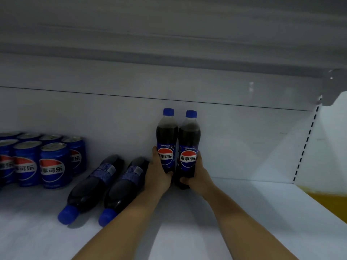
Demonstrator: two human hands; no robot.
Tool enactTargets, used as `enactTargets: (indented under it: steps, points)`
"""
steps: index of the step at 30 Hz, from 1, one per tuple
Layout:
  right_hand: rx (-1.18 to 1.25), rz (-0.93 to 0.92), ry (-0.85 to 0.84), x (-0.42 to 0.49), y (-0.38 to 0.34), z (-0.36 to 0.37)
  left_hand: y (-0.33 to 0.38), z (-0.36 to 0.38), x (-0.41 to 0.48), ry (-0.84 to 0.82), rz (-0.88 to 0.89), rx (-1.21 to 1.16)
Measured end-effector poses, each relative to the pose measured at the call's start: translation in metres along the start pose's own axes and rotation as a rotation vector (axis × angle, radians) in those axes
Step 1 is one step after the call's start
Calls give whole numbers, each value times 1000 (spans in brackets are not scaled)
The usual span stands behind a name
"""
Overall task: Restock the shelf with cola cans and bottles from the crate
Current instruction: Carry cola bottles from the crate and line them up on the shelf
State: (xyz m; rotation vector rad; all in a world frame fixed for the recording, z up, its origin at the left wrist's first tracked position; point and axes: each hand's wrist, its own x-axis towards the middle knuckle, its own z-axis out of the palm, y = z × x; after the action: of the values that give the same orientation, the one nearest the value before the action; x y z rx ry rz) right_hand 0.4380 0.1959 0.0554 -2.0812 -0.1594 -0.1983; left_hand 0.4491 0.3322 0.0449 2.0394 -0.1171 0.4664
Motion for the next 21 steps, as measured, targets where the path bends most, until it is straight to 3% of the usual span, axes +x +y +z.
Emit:
enactTargets:
  steps: [14,21]
  points:
    - [-118,5,37,23,4,13,1,4,13,-8,-84,61]
    - [23,108,144,0,1,2,21,-9,-13,-23,-182,104]
